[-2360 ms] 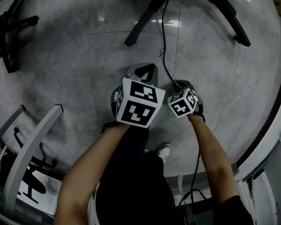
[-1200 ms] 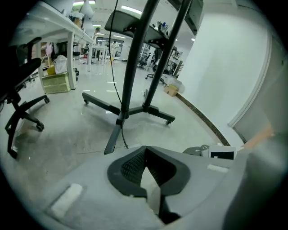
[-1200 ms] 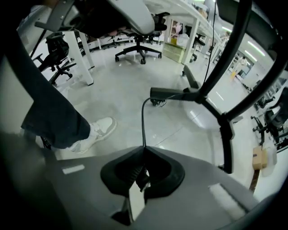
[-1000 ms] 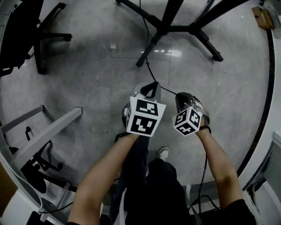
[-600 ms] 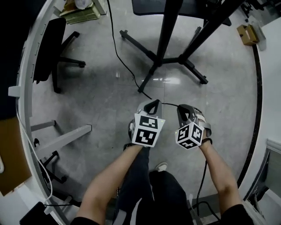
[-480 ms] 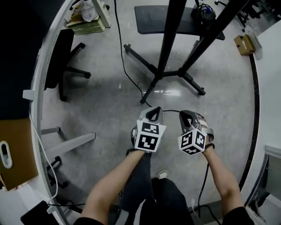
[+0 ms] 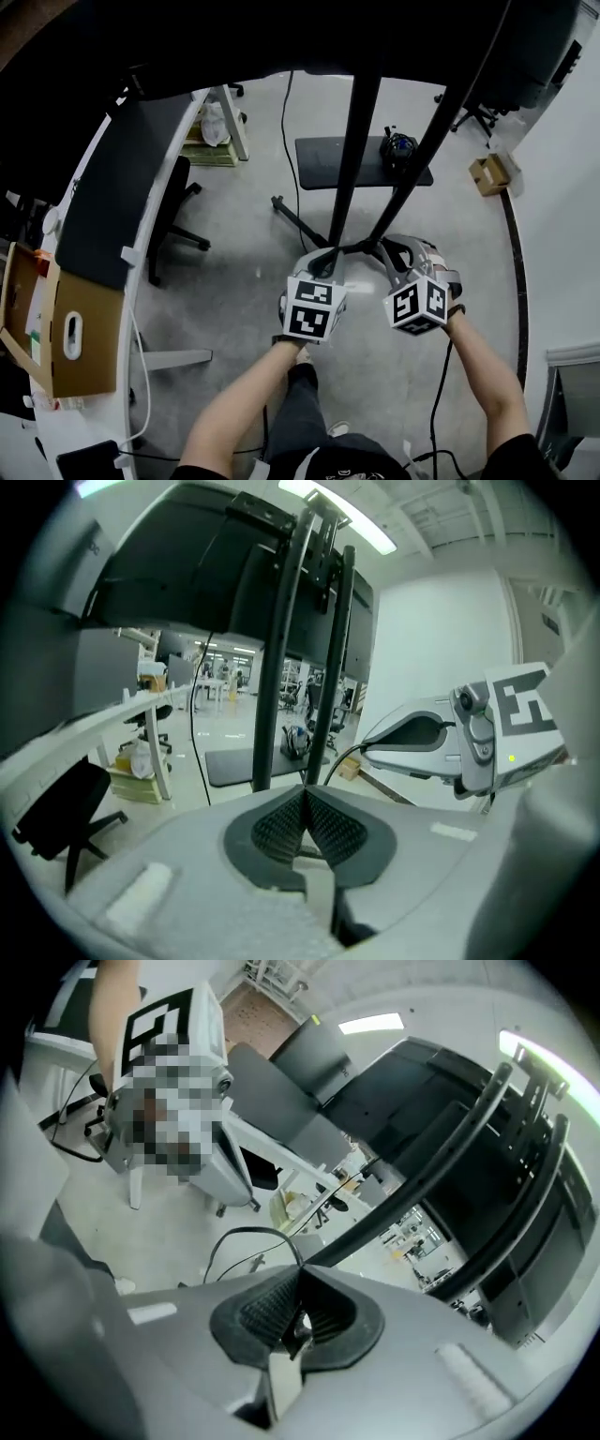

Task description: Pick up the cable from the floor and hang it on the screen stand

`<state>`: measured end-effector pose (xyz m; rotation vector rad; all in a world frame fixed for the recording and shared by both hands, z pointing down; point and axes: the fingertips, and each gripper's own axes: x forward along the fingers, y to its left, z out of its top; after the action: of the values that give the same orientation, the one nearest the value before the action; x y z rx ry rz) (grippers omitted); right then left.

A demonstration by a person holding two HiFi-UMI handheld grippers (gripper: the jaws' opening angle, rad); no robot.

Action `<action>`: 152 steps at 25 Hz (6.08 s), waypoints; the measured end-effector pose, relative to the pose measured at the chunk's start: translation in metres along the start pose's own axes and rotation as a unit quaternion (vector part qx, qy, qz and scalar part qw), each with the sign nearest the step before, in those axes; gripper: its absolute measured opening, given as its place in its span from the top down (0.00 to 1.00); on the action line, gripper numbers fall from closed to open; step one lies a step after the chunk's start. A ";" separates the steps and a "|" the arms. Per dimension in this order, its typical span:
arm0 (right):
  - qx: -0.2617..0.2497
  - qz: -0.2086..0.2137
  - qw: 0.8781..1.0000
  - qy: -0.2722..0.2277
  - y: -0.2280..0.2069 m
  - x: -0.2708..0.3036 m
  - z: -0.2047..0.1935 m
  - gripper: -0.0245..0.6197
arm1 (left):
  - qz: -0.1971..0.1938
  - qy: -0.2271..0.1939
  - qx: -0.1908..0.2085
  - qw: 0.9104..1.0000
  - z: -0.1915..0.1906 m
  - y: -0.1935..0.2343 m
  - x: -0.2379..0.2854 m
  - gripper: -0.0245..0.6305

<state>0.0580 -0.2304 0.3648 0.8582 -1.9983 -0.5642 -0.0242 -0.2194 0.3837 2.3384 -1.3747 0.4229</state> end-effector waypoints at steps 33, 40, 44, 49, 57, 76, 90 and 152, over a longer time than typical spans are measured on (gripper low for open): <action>-0.015 -0.244 0.961 -0.127 -0.442 -0.139 0.328 0.94 | -0.036 -0.209 0.152 0.965 0.400 0.000 -0.077 0.96; 0.012 -0.281 0.951 -0.127 -0.519 -0.169 0.389 0.94 | -0.034 -0.233 0.192 0.953 0.483 0.004 -0.084 0.96; 0.027 -0.301 0.945 -0.126 -0.555 -0.179 0.412 0.94 | -0.025 -0.241 0.219 0.945 0.521 0.006 -0.080 0.96; 0.041 -0.355 0.927 -0.118 -0.600 -0.208 0.423 0.94 | -0.019 -0.249 0.223 0.942 0.550 0.005 -0.077 0.96; 0.073 -0.368 0.922 -0.093 -0.643 -0.219 0.429 0.94 | -0.004 -0.252 0.220 0.942 0.563 0.009 -0.069 0.96; 0.040 -0.440 0.897 -0.029 -0.722 -0.245 0.362 0.94 | 0.068 -0.269 0.196 0.941 0.583 0.023 -0.068 0.96; 0.068 -0.404 0.911 -0.048 -0.745 -0.261 0.267 0.94 | 0.048 -0.308 0.208 0.927 0.613 -0.046 -0.071 0.96; 0.386 -0.125 0.829 -0.385 -0.622 -0.166 0.117 0.92 | 0.061 -0.227 0.158 0.959 0.527 -0.131 0.051 0.96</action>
<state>0.2447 -0.5093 -0.1965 1.5753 -2.9649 -0.2180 0.1464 -0.4514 -0.0795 2.7388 -1.7782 0.1471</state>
